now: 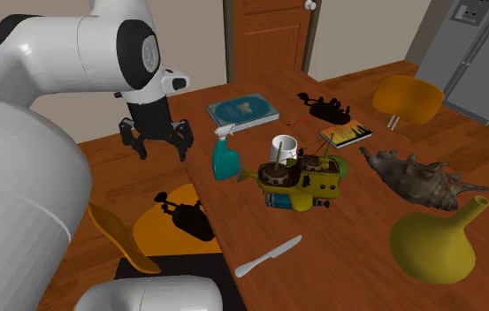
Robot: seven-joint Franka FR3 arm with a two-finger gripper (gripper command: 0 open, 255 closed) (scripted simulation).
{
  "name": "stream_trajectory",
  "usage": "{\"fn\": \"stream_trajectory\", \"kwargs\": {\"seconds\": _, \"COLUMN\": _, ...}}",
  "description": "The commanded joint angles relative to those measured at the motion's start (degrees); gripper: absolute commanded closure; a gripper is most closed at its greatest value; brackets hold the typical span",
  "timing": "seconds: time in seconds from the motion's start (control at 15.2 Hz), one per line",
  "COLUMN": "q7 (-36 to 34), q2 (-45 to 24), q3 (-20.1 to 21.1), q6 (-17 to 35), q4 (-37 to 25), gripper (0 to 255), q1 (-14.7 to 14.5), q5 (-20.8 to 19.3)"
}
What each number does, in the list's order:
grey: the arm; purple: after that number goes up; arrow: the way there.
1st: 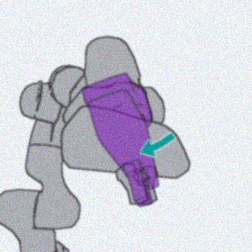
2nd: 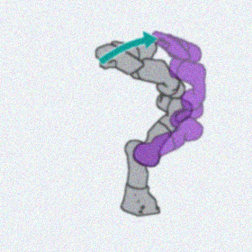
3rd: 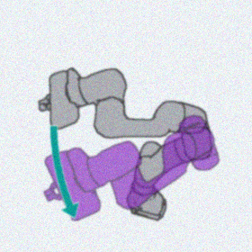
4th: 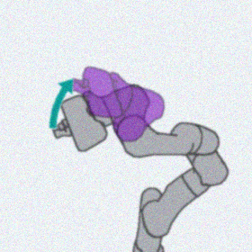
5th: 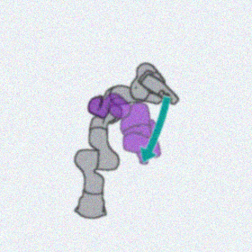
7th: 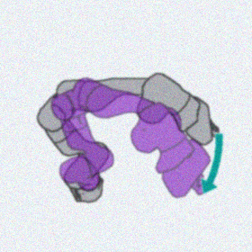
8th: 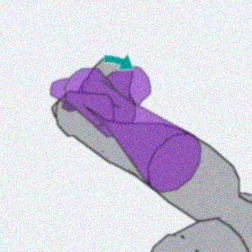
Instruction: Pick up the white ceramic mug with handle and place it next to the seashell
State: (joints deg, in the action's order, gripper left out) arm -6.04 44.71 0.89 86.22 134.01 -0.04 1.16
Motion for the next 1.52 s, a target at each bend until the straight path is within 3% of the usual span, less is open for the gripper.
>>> {"fn": "stream_trajectory", "kwargs": {"seconds": 0.0, "q7": 0.0, "q2": 0.0, "q3": 0.0, "q6": 0.0, "q4": 0.0, "gripper": 0, "q1": 0.0, "q5": 0.0}}
{"fn": "stream_trajectory", "kwargs": {"seconds": 0.79, "q7": 11.2, "q2": -16.9, "q3": -9.9, "q6": 16.5, "q4": -1.6, "gripper": 0, "q1": 3.3, "q5": -5.5}}
{"fn": "stream_trajectory", "kwargs": {"seconds": 1.45, "q7": 21.0, "q2": -35.9, "q3": -16.9, "q6": 27.0, "q4": -11.0, "gripper": 0, "q1": 5.0, "q5": -4.1}}
